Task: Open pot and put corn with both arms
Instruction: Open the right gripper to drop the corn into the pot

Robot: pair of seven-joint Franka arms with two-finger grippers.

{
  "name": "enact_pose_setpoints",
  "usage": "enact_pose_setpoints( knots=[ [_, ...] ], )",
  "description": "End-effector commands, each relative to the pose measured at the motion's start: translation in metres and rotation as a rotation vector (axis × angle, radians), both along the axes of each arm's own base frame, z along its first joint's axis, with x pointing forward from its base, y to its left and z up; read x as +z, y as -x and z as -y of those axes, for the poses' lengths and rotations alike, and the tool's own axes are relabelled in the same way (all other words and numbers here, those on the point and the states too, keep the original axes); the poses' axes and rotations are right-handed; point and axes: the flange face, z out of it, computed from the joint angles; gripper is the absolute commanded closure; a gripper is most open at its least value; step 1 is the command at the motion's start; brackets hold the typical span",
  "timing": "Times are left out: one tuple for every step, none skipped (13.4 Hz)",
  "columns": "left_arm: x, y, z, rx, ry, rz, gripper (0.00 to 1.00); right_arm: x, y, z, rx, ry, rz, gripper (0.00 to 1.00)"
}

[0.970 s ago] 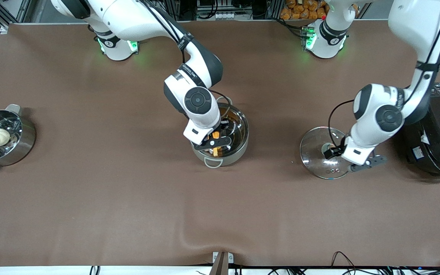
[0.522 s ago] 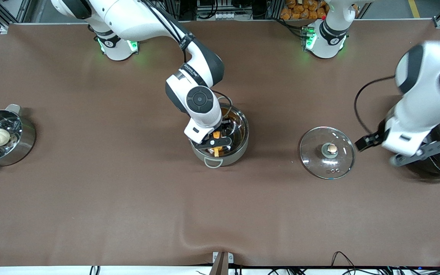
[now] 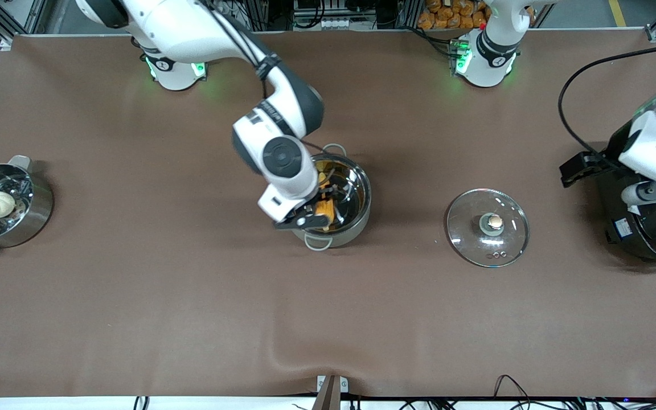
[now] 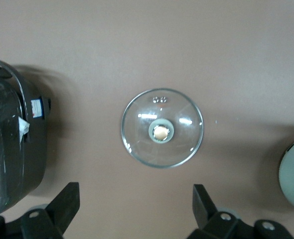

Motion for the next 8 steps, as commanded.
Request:
enact_pose_setpoints(
  knots=[
    [0.005,0.016,0.006,-0.023,0.023,-0.024,0.0,0.028,-0.039,0.079,0.054,-0.018,-0.016,0.0],
    [0.008,0.023,0.007,-0.022,0.03,-0.018,0.0,0.025,-0.05,0.108,0.071,-0.022,-0.024,0.0],
    [0.01,0.029,0.003,-0.01,0.041,-0.007,0.0,0.021,-0.062,0.14,0.085,-0.022,-0.03,0.0],
    [0.009,0.03,0.003,-0.002,0.047,-0.003,0.0,0.019,-0.069,0.175,0.118,-0.001,-0.029,0.0],
    [0.006,0.027,0.0,0.008,0.047,-0.006,0.0,0.021,-0.072,0.21,0.153,0.026,-0.027,0.0],
    [0.002,0.025,0.0,0.009,0.047,-0.01,0.0,0.031,-0.073,0.244,0.172,0.024,-0.022,0.0],
    [0.001,0.025,0.002,0.007,0.047,-0.014,0.0,0.044,-0.071,0.277,0.177,0.017,-0.012,0.0],
    [0.001,0.028,0.003,0.009,0.047,-0.018,0.0,0.057,-0.065,0.296,0.18,0.017,-0.003,0.0]
  ],
)
